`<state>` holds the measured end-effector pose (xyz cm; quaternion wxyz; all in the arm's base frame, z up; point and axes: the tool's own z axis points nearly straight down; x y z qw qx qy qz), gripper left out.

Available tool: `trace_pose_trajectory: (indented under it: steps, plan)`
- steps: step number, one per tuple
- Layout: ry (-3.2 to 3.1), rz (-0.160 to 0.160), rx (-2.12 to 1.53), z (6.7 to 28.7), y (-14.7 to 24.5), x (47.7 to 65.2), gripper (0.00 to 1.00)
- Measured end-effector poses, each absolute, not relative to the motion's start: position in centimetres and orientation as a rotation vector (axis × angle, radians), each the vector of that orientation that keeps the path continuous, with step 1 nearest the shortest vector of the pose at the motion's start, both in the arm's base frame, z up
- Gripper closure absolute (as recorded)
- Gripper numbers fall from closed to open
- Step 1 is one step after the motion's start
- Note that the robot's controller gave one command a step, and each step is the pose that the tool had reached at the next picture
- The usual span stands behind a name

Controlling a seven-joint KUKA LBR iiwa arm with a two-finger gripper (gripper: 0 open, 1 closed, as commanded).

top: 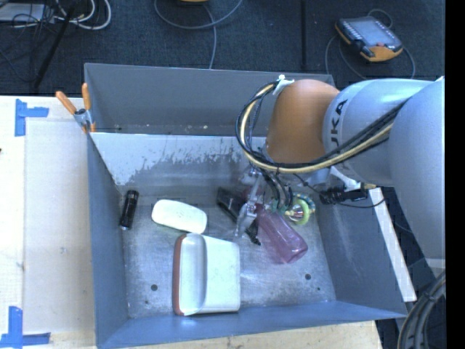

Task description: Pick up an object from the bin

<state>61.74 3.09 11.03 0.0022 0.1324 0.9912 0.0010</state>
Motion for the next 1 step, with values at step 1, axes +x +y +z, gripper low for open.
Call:
trace_pose_trajectory:
  steps: [1]
  plan:
    - [3.067, 0.001, 0.679, 7.25, 1.66, 61.32, 0.00]
